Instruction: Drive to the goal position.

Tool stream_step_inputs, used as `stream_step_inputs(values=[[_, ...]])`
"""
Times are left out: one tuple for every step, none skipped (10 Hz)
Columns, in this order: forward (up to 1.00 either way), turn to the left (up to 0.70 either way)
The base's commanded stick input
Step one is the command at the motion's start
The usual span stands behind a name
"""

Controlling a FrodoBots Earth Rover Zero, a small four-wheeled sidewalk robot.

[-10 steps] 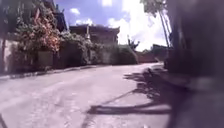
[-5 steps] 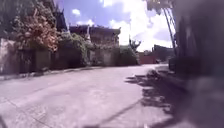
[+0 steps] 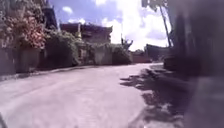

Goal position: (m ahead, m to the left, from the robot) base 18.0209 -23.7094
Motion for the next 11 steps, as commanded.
stream_step_inputs(values=[[0.85, 0.0], [0.85, 0.0], [0.85, 0.0], [0.85, 0.0], [0.85, 0.0], [0.85, 0.0], [0.85, 0.0], [0.85, 0.0], [0.85, 0.0], [0.85, 0.0], [0.85, 0.0]])
